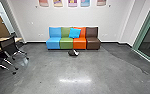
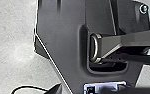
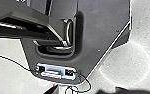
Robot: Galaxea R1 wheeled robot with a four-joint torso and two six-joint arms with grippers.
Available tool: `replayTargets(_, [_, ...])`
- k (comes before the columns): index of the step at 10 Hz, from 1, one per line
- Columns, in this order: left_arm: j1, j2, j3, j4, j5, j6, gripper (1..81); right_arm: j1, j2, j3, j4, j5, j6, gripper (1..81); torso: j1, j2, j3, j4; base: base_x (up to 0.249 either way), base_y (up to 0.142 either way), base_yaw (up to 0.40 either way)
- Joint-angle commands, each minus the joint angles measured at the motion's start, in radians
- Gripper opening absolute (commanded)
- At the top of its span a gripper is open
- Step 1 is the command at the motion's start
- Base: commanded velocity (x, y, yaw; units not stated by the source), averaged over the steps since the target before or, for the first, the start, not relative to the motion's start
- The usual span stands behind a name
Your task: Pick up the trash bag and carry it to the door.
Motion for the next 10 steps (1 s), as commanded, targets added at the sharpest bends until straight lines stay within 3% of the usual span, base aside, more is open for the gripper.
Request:
replayTargets(1, [-0.017, -0.002, -0.001, -0.005, 0.063, 0.001, 81.1, 0.010, -0.005, 0.007, -0.012, -0.055, -0.001, 81.1, 0.000, 0.000, 0.000, 0.000, 0.143, 0.000, 0.000])
replayTargets(10, [-0.017, -0.002, -0.001, -0.007, 0.061, 0.001, 81.1, 0.012, 0.005, 0.007, -0.012, -0.053, -0.001, 81.1, 0.000, 0.000, 0.000, 0.000, 0.142, 0.007, 0.000])
